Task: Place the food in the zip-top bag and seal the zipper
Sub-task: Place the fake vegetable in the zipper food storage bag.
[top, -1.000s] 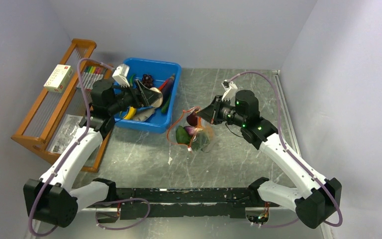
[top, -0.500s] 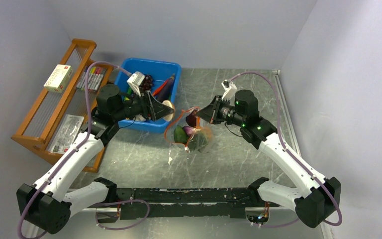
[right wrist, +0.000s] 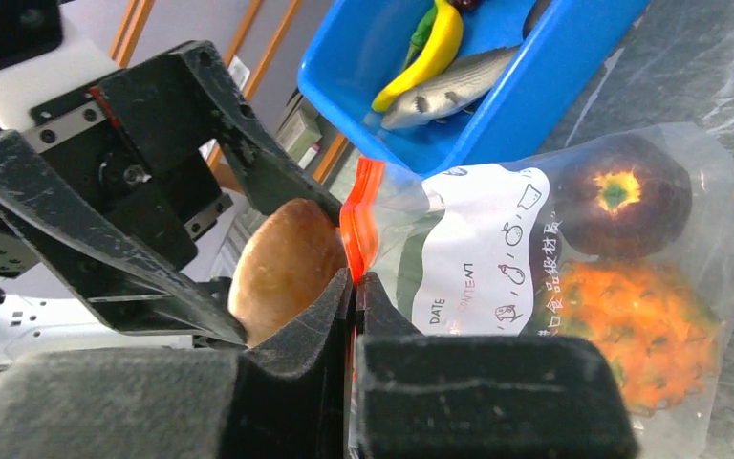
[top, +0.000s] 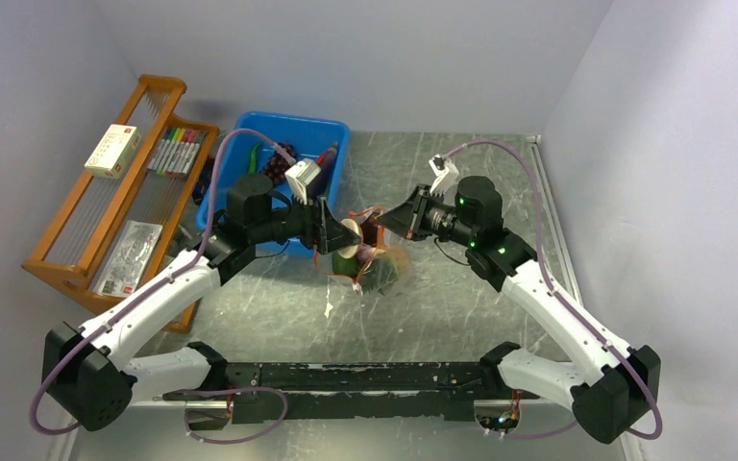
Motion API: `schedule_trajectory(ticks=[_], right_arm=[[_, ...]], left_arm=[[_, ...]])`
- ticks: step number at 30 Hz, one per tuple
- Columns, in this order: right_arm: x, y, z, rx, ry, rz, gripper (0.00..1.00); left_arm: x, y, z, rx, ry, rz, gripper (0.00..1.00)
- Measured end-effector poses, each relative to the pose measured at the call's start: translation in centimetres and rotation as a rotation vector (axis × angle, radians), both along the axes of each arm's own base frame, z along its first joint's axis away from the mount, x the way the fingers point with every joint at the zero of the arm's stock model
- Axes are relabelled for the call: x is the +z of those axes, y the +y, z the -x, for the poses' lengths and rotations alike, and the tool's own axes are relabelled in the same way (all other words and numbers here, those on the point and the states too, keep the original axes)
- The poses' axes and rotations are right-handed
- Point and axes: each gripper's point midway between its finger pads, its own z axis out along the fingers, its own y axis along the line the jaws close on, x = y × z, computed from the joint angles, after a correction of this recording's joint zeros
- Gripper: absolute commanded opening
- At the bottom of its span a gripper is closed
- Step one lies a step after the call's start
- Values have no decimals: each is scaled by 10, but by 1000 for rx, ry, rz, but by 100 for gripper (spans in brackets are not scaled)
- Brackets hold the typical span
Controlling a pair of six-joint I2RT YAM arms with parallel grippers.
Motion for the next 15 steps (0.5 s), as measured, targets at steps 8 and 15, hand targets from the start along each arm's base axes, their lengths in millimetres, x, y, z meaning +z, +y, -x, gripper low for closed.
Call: schedule_trajectory(ticks=[8,15], right_arm=[[12,3,10,45,-34,-42,0],[16,5,15,79,-48,-58,0]], left_arm=[[-27,-15,-3,23,4,-96,64],[-45,-19,-18,112,0,-208,64]])
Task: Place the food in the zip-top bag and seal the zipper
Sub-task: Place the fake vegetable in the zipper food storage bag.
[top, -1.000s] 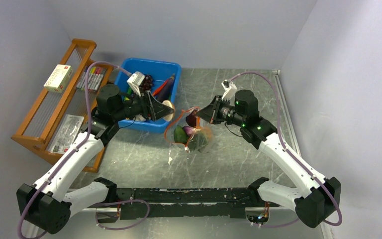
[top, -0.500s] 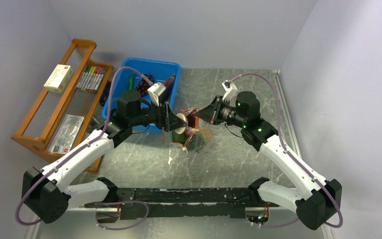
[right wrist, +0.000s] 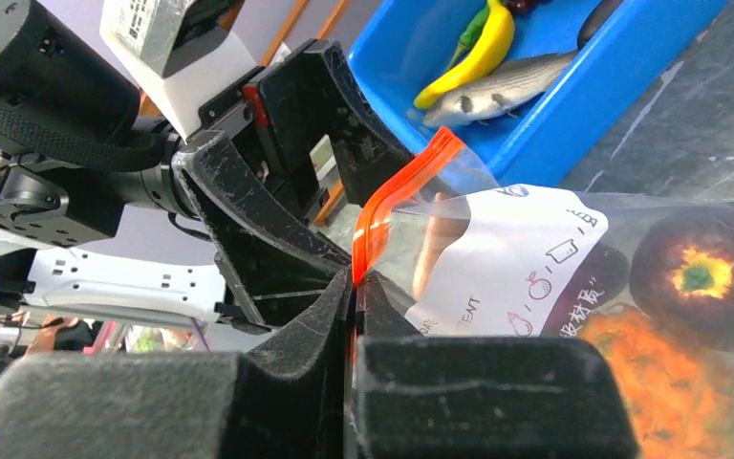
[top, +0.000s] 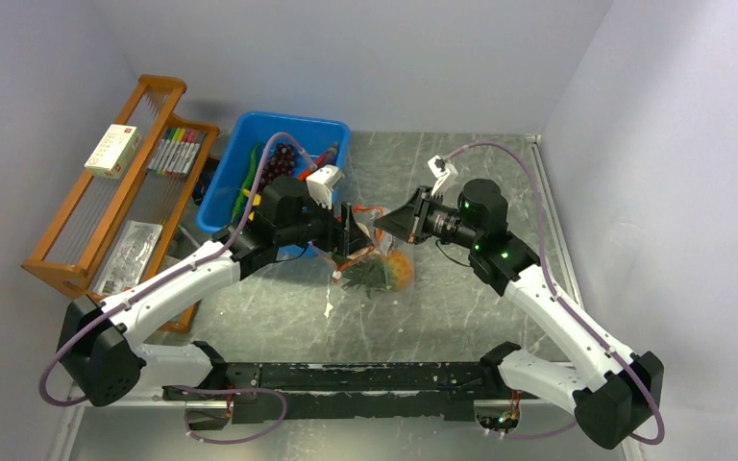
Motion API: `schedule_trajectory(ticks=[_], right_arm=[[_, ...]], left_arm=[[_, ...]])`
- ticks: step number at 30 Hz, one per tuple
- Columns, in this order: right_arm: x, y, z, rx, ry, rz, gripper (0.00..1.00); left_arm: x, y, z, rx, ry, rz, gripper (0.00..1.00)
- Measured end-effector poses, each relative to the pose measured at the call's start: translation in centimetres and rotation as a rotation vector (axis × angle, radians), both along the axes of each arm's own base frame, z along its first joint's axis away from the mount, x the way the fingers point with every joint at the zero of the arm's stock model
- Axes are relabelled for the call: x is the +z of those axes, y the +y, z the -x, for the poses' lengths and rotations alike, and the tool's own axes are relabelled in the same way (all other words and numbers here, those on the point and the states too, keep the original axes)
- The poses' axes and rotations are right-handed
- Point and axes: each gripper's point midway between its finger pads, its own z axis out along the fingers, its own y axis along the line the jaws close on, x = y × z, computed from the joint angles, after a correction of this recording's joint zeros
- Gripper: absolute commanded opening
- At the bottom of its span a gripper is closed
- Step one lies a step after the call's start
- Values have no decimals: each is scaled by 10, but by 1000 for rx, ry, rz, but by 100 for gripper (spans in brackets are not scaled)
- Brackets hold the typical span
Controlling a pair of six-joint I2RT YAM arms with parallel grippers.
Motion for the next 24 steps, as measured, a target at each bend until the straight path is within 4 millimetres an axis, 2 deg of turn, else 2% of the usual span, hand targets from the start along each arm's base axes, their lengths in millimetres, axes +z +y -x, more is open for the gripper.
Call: schedule_trajectory(ticks=[10,24], right_arm=[[-5,4,5,41,1,-11,0],[-10,8,4,63,12,-8,0]], left_arm=[[7,-2,-12,60,-52,-35,68],[-17,-17,-9,26,10,-75,85]])
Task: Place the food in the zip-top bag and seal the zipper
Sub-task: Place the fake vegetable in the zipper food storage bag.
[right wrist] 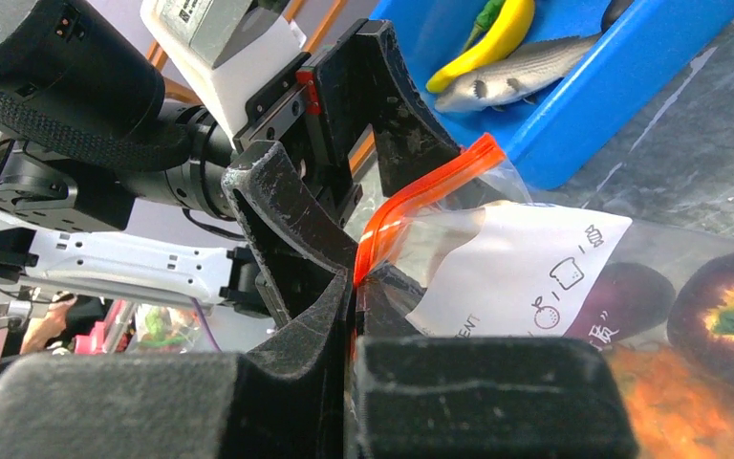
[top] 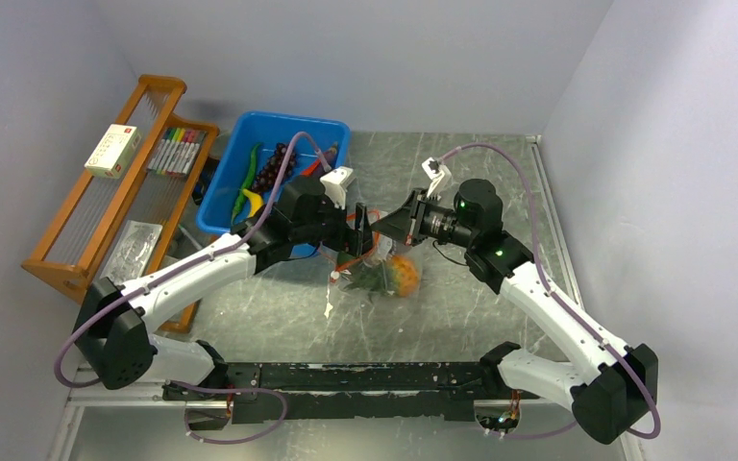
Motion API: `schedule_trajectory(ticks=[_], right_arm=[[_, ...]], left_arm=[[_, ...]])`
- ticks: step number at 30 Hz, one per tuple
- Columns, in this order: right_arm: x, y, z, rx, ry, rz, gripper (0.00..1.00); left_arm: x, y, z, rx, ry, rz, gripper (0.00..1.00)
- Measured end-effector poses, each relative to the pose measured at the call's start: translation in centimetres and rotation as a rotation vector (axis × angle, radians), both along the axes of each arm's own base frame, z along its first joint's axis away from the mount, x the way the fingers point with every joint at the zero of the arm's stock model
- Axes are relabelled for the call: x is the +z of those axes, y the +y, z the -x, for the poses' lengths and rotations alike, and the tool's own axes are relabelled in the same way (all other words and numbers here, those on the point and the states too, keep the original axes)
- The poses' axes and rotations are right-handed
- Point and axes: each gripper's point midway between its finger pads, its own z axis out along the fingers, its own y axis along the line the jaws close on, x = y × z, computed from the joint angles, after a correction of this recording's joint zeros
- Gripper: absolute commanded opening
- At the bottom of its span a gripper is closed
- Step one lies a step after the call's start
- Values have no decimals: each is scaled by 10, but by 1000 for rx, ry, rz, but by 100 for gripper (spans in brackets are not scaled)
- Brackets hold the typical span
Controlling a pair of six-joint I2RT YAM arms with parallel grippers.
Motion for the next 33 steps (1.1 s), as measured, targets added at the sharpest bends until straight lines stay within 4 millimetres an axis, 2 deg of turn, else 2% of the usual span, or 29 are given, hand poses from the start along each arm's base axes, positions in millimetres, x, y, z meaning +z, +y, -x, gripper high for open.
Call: schedule_trajectory(ticks=[10,21,29,33], right_arm=[[1,0,1,5,-3,-3,0],[-5,-4,-6,-29,-28,30,0],[-16,-5,-5,-31,-6,47,0],[-17,-6,-5,-33,-7,52,0]], left_arm=[[1,2,1,3,1,-2,88],[25,7,9,1,-41,36,86],[27,10,9,12,-42,30,83],[34,13,9,25,-57,41,82]])
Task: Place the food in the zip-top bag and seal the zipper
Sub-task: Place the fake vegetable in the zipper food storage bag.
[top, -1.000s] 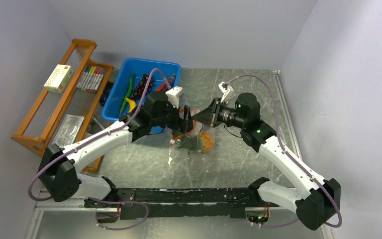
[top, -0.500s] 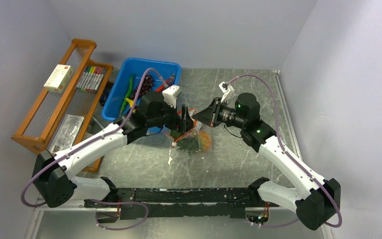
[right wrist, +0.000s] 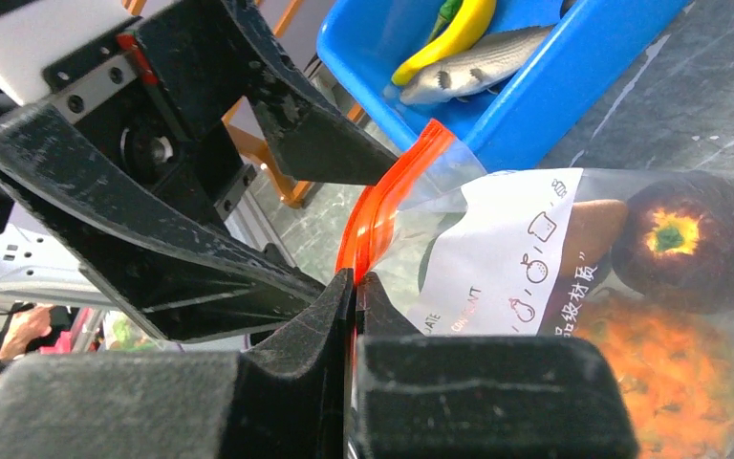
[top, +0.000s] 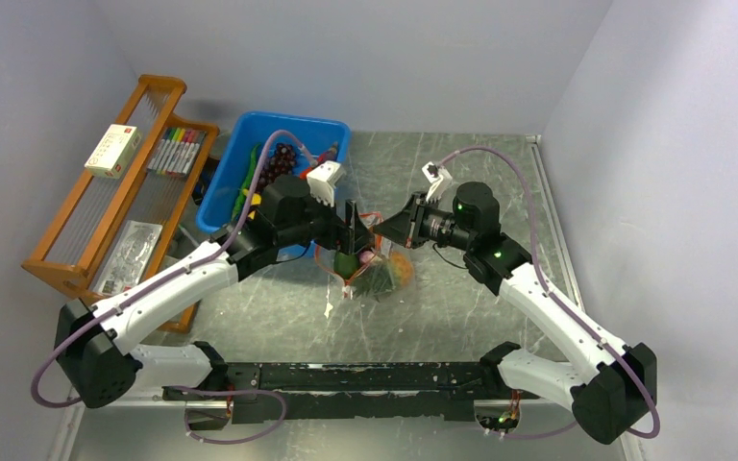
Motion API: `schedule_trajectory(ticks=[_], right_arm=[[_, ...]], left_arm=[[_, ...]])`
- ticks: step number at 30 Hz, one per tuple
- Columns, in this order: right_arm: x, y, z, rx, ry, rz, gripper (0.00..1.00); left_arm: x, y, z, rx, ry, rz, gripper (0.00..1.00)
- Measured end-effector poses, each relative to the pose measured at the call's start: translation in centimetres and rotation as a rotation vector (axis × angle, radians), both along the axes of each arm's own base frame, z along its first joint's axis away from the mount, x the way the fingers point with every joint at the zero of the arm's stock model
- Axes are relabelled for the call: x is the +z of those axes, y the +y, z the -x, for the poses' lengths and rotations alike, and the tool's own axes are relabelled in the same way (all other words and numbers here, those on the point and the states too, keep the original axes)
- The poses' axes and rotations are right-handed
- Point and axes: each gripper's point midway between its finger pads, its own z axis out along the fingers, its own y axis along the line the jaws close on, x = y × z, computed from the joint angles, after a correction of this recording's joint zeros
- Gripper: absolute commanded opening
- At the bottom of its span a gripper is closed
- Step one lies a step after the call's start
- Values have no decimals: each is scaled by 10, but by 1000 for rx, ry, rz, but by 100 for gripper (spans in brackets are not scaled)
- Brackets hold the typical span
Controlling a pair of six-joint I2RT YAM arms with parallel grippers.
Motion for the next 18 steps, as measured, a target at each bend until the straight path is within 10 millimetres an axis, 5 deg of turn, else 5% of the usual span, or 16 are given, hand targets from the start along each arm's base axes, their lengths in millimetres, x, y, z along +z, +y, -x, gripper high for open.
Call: schedule_trajectory(ticks=[12,18], right_arm=[[-1,-5,2,-12,-22,26,0],[2,-10,2,-28,-43,34,0]], left_arm=[[33,43,-20,198,-150,-70,91],[46,80,-48,349,-239,-181,72]])
